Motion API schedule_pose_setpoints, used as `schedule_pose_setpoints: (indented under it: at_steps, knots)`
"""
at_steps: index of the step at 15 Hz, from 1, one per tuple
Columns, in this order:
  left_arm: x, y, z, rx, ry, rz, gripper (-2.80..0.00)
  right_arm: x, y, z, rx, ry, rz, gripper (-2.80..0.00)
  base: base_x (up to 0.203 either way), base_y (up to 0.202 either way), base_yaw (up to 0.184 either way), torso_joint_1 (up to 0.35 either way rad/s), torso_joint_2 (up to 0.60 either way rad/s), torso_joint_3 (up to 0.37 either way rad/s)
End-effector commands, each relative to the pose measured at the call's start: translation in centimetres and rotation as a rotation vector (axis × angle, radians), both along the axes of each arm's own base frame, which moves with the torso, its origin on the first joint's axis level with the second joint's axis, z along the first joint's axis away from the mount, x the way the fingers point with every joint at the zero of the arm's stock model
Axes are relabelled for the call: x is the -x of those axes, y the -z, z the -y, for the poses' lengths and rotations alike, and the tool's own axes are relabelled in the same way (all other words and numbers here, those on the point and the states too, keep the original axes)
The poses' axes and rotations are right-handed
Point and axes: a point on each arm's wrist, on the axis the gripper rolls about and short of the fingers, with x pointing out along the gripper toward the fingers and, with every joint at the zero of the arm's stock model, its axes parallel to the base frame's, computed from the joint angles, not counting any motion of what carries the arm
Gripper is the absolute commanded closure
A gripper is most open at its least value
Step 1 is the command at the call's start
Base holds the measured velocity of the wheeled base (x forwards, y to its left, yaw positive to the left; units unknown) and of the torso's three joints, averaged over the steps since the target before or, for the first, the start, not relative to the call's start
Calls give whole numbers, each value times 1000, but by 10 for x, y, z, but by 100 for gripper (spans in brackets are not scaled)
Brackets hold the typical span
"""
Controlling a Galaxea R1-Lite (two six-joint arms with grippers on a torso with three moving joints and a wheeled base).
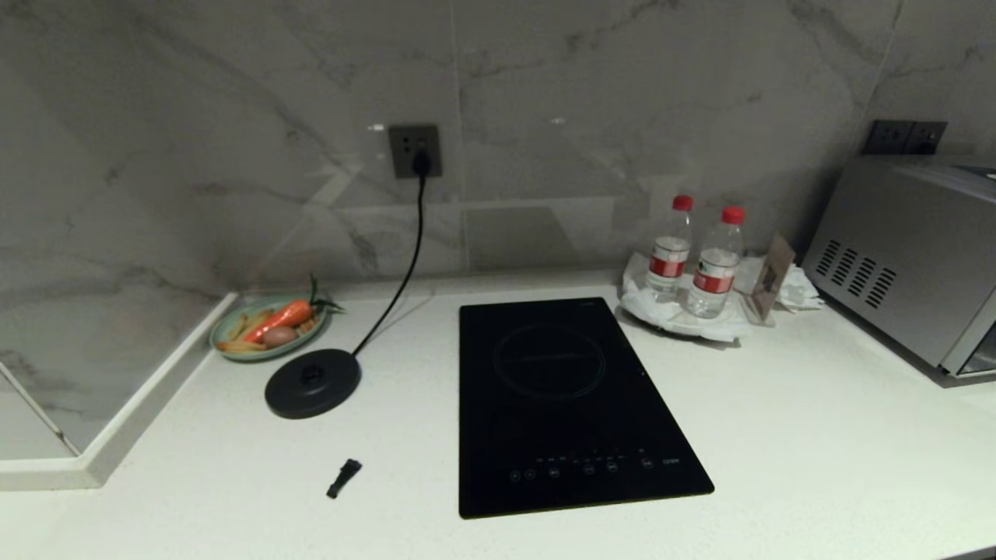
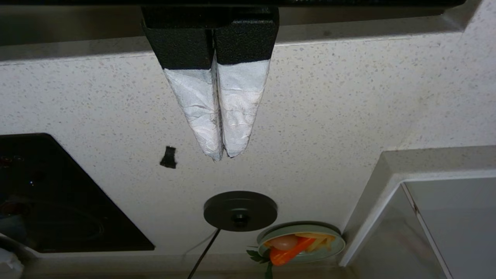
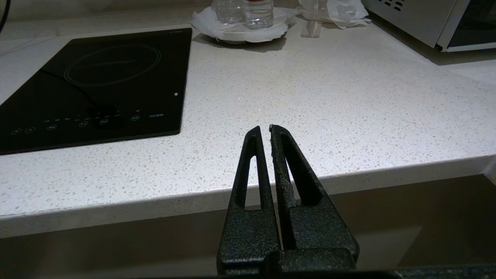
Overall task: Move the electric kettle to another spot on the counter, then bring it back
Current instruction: Grab the kettle
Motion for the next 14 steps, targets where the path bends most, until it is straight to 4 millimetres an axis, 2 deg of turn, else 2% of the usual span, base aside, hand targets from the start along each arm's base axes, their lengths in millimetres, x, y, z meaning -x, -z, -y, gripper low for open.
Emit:
schedule_pose_setpoints:
  at_steps: [1, 14]
  knots:
    - [0, 0, 0, -1, 0, -1, 0, 0, 0, 0, 0, 0, -3, 0, 0, 0, 0, 102, -323, -149]
    - [0, 0, 0, 0, 0, 0, 0, 0, 0, 0, 0, 0, -3, 0, 0, 0, 0, 10, -17, -15]
